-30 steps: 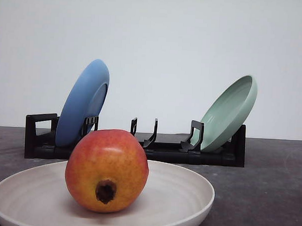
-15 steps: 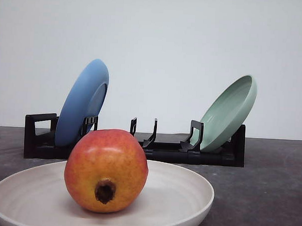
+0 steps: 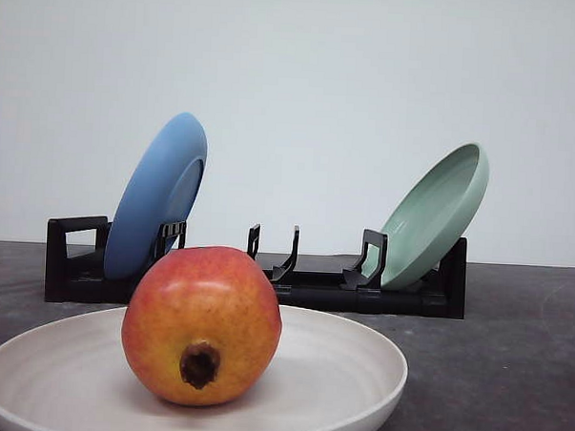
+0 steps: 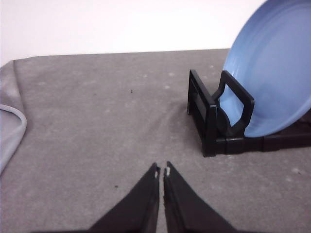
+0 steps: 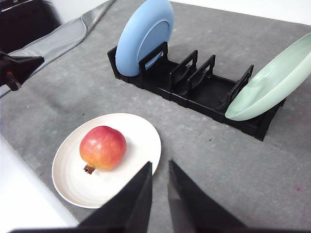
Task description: Place pomegranate in white plate
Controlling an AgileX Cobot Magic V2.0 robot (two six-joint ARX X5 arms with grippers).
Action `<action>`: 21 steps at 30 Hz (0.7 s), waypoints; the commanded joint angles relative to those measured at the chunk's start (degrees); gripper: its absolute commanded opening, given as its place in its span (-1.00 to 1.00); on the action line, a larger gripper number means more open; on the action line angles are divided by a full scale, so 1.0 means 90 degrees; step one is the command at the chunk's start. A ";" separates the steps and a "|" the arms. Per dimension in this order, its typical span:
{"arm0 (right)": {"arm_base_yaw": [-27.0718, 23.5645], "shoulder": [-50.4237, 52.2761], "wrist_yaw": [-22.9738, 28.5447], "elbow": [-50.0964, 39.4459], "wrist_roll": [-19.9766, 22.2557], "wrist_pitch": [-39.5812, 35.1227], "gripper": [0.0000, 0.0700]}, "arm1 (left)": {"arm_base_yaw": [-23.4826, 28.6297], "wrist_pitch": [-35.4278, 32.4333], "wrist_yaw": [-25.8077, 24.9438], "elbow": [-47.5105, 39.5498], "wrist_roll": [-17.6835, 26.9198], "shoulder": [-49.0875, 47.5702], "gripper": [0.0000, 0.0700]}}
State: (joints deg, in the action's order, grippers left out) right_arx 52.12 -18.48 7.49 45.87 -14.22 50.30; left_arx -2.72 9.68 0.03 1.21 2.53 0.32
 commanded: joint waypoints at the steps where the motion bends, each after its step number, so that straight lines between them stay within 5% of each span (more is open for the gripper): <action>1: 0.0068 -0.0010 0.0007 0.0068 -0.0036 -0.0075 -0.83 | 0.0022 -0.0187 -0.0012 -0.0061 0.0127 -0.0017 -1.00; 21: 0.0068 -0.0010 0.0007 0.0068 -0.0036 -0.0075 -0.83 | 0.0063 -0.0195 0.0017 -0.0061 0.0278 -0.0017 -1.00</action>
State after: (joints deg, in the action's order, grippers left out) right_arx 52.12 -18.48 7.51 45.87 -14.22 50.30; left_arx -2.26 8.62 0.10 1.21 4.51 0.25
